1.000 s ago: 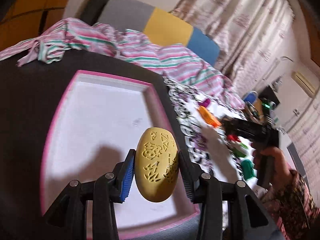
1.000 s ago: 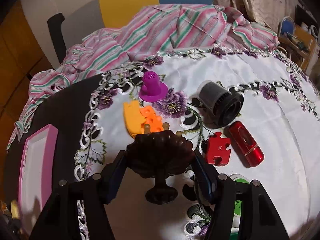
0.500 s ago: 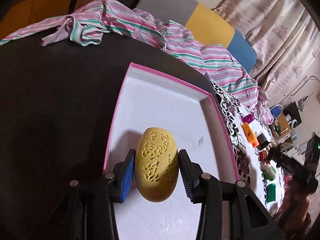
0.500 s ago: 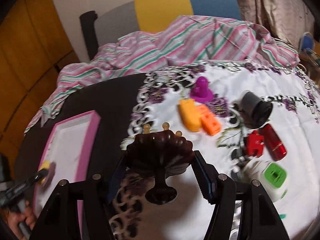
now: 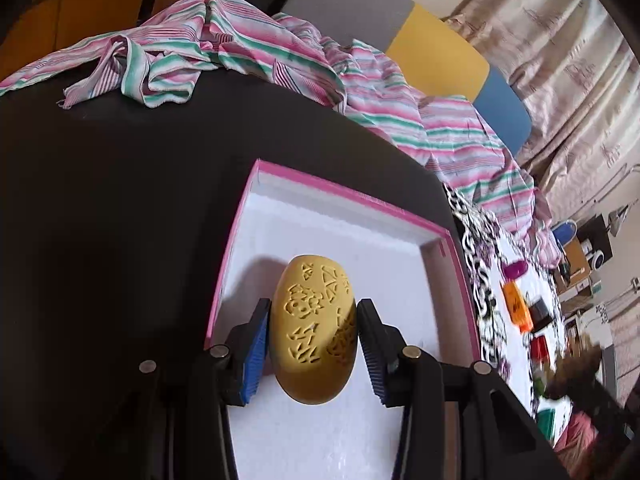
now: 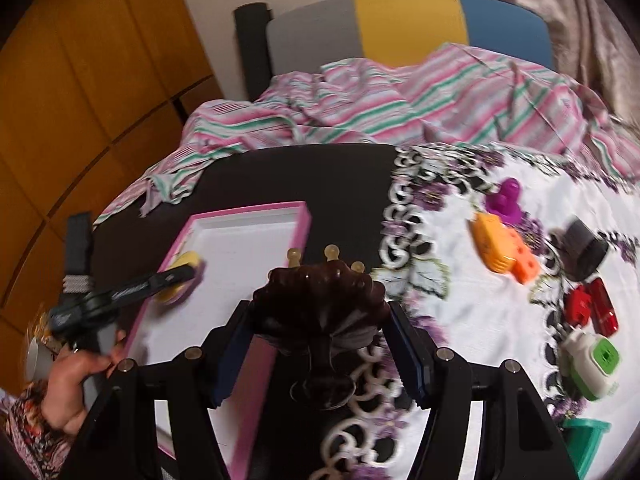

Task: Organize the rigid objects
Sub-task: 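Carry the sponge into the tray and open the left tool while the right tool carries the brown object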

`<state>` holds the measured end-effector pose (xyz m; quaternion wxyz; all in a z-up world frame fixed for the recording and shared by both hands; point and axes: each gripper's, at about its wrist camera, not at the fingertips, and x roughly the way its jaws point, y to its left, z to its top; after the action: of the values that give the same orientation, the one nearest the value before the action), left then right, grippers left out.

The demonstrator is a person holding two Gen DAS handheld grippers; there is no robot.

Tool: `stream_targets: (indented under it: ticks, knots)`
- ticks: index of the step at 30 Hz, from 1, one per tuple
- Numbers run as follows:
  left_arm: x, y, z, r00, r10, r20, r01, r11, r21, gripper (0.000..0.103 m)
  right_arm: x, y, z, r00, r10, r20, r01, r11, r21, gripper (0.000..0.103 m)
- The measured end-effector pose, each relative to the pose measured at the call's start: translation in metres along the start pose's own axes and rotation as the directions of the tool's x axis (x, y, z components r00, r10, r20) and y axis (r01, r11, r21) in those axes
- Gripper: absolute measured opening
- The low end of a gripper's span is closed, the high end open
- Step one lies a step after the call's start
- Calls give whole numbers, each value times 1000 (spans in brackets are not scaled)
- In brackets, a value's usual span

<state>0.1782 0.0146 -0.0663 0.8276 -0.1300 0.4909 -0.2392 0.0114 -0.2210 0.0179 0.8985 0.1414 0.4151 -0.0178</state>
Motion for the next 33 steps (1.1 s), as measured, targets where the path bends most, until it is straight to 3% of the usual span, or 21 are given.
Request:
stream_targets:
  ticks: [4,6,10,18,26,33]
  knots:
    - [7,1,12,1000,23,-3,-23,998,-60,44,15,23,4,999,17,-35,-18,999,-43,66]
    - [3,5,12,1000,5,-1,-5,994,-110,52,25,35,4,998,27,-60,-31,997,-67,66]
    - [-25,13,-5,998,-34,51,42,986,-162,54,40,53,3,994,45,-101,-56,993,-103,66]
    - [-73,16,-57,993,19,117,-8,996,-94,54,76,88,9,983,51,-177,-82,981,-177,66]
    - [-96,22,-89,986,58,158,-48,997,-64,54,109,102,17,978,-15,-208,-32,976,-217,66]
    - [-111,27,-109,982,51,181,-42,998,-51,54,140,111,35,970,-97,-222,37,965,-260,66]
